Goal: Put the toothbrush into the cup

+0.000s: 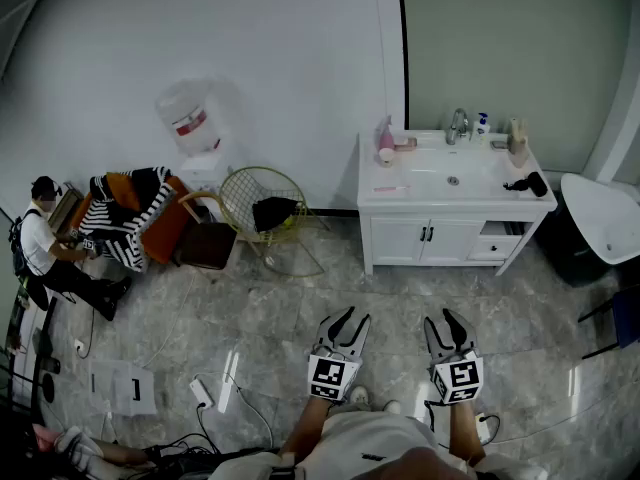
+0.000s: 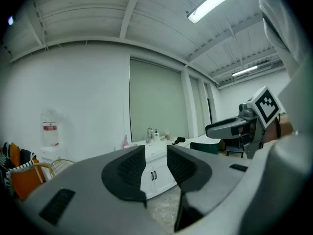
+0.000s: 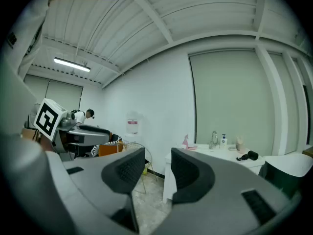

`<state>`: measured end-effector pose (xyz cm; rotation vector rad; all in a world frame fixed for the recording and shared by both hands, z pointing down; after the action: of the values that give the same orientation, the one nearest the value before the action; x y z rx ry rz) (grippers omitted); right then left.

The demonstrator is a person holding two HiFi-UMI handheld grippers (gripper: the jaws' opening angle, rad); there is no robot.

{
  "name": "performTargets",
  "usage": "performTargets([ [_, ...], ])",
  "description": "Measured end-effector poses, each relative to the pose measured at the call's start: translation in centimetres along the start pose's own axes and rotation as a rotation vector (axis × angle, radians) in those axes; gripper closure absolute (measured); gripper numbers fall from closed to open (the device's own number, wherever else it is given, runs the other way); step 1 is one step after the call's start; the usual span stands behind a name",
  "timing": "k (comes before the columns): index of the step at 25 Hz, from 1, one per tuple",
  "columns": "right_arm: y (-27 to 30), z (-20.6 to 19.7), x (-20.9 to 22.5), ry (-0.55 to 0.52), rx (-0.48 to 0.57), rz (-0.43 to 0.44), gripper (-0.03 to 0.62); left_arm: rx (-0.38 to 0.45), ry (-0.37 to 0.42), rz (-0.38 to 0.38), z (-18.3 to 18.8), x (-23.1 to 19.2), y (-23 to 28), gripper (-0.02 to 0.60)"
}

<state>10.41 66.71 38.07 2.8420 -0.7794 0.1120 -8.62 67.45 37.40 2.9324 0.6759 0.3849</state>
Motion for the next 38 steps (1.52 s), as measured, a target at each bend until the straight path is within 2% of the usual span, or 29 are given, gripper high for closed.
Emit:
performTargets([
  [7, -2.3, -0.7, 0.6, 0.003, 0.007, 0.021, 0.413, -0.017, -0.019, -0.003, 0.0, 3.9, -0.5, 0.443],
  [14, -2.1, -1.0, 0.4, 0.007, 0.001, 0.042, 0.413, -0.001, 0.02, -0.013, 0.7, 4.5, 0.4, 0.451],
  [20, 0.2, -0.9, 0.9, 0.002, -0.009, 0.031, 0.413, 0.013, 0.002, -0.018, 0.0, 2.8, 2.0, 0.459],
  [38, 11.8, 0.1, 2.9, -0.018, -0.059, 0.011, 0.414, 0.017, -0.01, -0.03, -1.6, -6.1, 10.2, 0.469],
])
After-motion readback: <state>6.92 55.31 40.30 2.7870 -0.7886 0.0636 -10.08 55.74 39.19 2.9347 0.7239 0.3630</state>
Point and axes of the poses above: the fingertips, and each gripper's own axes: y forward along the fingers, x to its right, z out of its top, the point moved 3 cm from there along -y, backward along the fingers, and after that the axes turned 7 degrees about y, right-handed, at the moved point
